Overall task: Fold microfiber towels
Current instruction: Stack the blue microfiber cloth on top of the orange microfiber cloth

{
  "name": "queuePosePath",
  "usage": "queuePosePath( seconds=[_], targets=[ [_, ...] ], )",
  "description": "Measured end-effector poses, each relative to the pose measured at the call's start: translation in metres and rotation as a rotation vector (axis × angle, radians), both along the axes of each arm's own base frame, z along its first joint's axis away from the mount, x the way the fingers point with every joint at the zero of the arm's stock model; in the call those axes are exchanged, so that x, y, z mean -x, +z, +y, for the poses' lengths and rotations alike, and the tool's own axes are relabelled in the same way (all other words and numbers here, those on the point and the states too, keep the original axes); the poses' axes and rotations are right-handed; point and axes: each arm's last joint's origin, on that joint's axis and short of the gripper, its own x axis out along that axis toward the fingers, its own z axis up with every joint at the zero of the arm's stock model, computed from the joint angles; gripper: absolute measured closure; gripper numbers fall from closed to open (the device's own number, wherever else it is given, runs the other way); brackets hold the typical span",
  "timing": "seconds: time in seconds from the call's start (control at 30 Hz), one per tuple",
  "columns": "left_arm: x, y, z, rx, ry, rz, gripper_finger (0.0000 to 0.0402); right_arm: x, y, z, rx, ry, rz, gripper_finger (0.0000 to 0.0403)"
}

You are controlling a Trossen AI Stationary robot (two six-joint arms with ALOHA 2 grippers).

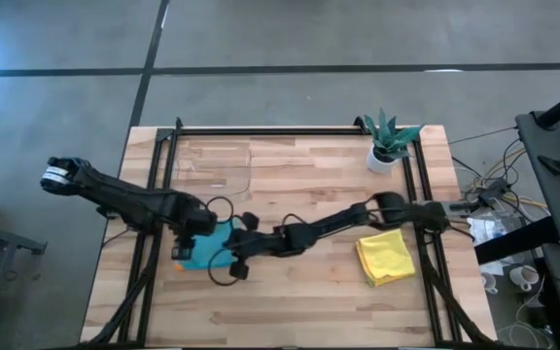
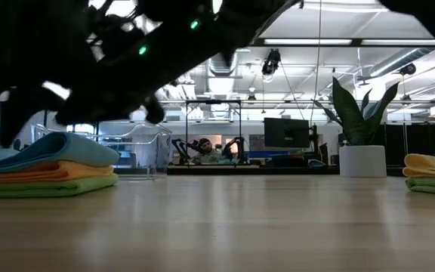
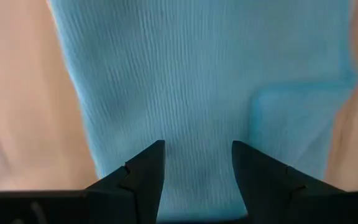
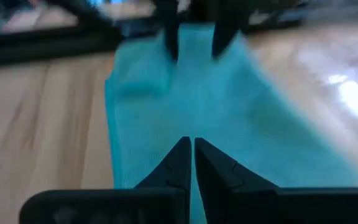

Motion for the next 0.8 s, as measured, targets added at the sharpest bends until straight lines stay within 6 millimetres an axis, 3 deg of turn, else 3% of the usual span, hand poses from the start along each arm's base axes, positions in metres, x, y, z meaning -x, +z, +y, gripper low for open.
queuePosePath(
  seconds=[0.13,0.23,0.37,0.6,0.7,0.8],
  targets=[
    [0.014,-0.008,-0.001,0.072,0.058,0.108,0.0231,-0.014,-0.030,0.004,-0.001,0.040,0.107,0.0386],
    [0.018,-0.014,-0.005,0.180,0.050,0.112,0.0231,-0.021,-0.039,0.004,0.013,0.038,0.180,0.0386],
    [0.017,-0.013,-0.007,0.210,0.059,0.097,0.0231,-0.027,-0.039,0.002,0.021,0.026,0.207,0.0386],
    [0.011,0.014,-0.005,0.127,0.160,-0.077,0.0231,-0.032,-0.022,-0.001,0.065,0.028,0.186,0.0385],
    [0.015,0.011,-0.003,0.038,0.231,-0.156,0.0231,-0.030,-0.012,-0.003,0.093,-0.005,0.212,0.0385],
    [0.023,0.003,0.001,-0.035,0.296,-0.130,0.0231,-0.025,-0.005,-0.005,0.123,-0.029,0.264,0.0385]
  ],
)
